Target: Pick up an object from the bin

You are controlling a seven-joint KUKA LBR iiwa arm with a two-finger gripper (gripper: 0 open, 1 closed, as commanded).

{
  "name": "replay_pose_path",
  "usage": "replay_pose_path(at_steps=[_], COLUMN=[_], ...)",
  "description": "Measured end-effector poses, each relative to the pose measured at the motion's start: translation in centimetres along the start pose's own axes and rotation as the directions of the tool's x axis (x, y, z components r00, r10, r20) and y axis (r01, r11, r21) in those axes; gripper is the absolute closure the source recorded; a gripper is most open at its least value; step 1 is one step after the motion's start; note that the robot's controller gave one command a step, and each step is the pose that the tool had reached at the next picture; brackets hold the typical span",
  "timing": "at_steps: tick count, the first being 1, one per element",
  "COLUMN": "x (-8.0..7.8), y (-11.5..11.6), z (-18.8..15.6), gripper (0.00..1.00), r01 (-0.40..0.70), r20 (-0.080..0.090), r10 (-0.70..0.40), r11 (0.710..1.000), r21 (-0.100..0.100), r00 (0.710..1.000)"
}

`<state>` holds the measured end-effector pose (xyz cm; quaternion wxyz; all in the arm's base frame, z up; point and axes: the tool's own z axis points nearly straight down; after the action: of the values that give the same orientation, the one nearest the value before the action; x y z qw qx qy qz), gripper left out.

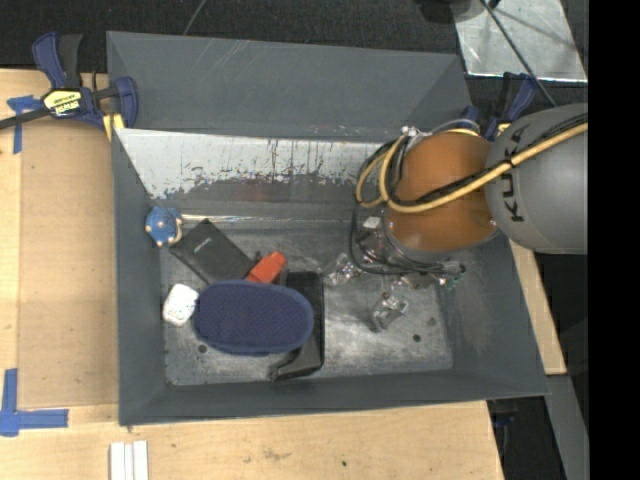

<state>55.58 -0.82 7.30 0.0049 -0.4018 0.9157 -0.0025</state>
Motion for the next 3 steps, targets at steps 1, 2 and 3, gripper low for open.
replay_pose_path(at_steps=[1, 2, 3], x=[-9.7, -13.6, -16.2], y=[3.3, 8.7, 7.5], z=[-0.1, -8.2, -0.1], gripper=[0.0, 0.0, 0.0], r01=[0.324, 0.35, 0.677], r20=[0.002, 0.007, 0.006], r10=[-0.324, -0.35, -0.677], r11=[0.946, 0.937, 0.736], r21=[-0.001, -0.003, -0.003], r00=[0.946, 0.937, 0.736])
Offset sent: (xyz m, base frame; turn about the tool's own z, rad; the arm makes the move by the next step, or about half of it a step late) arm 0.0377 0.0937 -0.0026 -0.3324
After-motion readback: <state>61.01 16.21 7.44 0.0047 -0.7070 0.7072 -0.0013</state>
